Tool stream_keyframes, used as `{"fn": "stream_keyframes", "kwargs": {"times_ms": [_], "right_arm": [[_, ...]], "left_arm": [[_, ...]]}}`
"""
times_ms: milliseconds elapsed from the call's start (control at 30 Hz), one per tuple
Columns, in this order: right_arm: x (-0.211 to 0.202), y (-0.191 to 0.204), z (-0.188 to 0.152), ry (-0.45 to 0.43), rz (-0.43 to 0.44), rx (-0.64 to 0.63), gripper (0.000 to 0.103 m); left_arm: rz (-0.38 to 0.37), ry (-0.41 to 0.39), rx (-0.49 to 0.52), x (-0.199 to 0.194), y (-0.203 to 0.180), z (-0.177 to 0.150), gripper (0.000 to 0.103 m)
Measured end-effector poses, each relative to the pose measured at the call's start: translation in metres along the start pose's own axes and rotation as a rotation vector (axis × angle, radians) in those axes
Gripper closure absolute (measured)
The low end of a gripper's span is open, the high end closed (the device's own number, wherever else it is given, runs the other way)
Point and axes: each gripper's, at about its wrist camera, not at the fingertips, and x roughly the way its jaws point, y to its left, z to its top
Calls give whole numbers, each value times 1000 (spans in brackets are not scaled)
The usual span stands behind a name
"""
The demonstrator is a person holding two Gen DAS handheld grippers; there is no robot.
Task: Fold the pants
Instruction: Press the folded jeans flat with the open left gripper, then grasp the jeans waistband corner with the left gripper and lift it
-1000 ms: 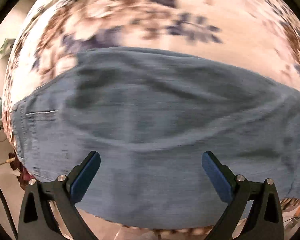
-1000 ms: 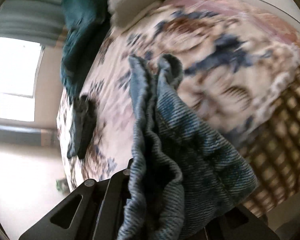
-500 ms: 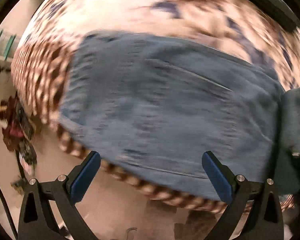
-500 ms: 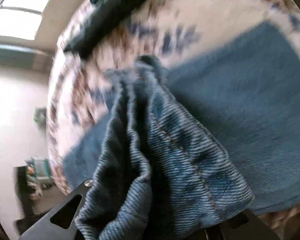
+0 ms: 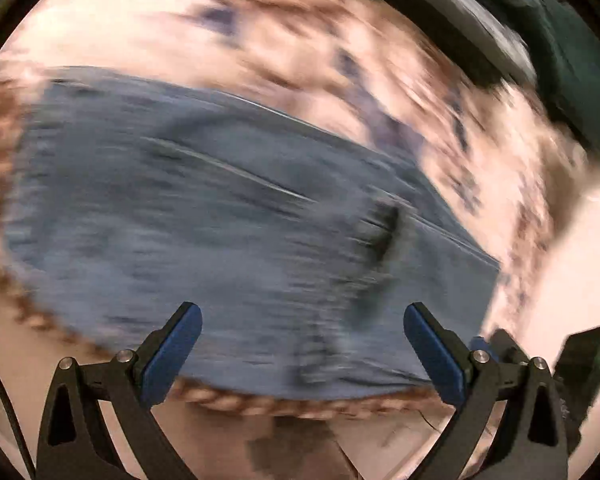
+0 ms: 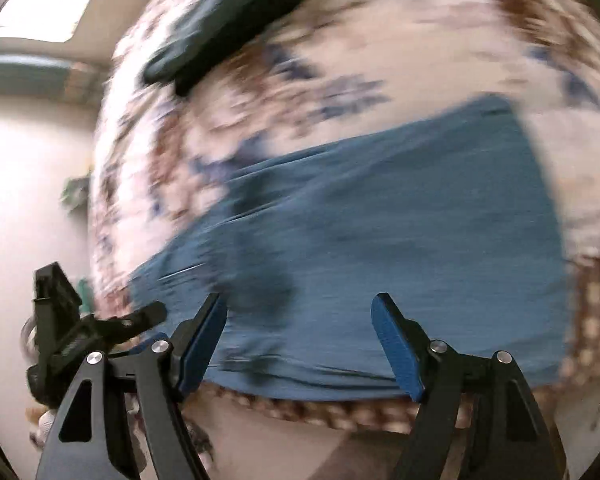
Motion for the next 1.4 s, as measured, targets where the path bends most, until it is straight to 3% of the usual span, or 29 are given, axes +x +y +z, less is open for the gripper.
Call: {"fn": "stream_keyframes", "kwargs": {"times_ms": [67,100,167,200,367,500,633,700,733,767,833,900,967,1000,1067,1100,1133,1167,1200,1233,1333,1400], "right_arm": [[-8,-45,10,4,-95,56,26],[-10,-57,12,9,-120,83,26],[-11,-85,13,28,-203,139,26],[-13,-99,12,32,-214,159,26],[-9,-120,17,61,-227,174,26],[12,-110,22,101,-270,123,26],[17,-100,28,128,-305,94,26],[16,-90,30,138,-332,61,26],[19,-81,32,143,-357,40,26],[21,-75,32,149,-385,16,23],[28,-61,31,173,-409,-20,20],[36,-43,31,205,-407,-47,20],[42,-26,31,219,-412,-72,20],[47,-12,31,225,-410,-96,20],[58,10,32,238,-411,-142,20],[66,22,33,242,-415,-165,20],[71,30,33,247,-418,-181,20],[77,39,34,253,-420,-198,20],[83,48,35,258,-422,-214,20],[90,58,36,261,-425,-230,20],[104,80,40,266,-442,-278,20],[113,94,44,265,-464,-310,20]], "left_arm": [[31,26,38,28,-18,4,2],[59,41,65,43,-25,7,9],[117,50,104,64,-33,6,68],[162,37,141,69,-41,5,71],[224,-39,215,46,-33,-13,94],[219,-16,152,44,-3,-19,94],[189,-33,98,32,0,-15,90],[179,-71,58,12,10,-15,79],[166,-97,28,1,17,-17,63],[166,-115,6,-7,24,-19,30],[147,-161,-39,-26,45,-25,2],[118,-224,-118,-42,71,-35,2],[67,-275,-276,-59,117,-40,2],[45,-293,-335,-61,122,-42,2],[-17,-357,-547,-70,169,-51,2],[-42,-383,-616,-61,170,-54,3],[-95,-405,-698,-59,193,-58,16],[-121,-409,-731,-55,200,-60,49],[-146,-409,-764,-48,209,-60,60],[-166,-413,-796,-44,218,-63,62],[-278,-439,-870,-29,228,-70,58],[-315,-460,-882,-27,233,-70,53]]}}
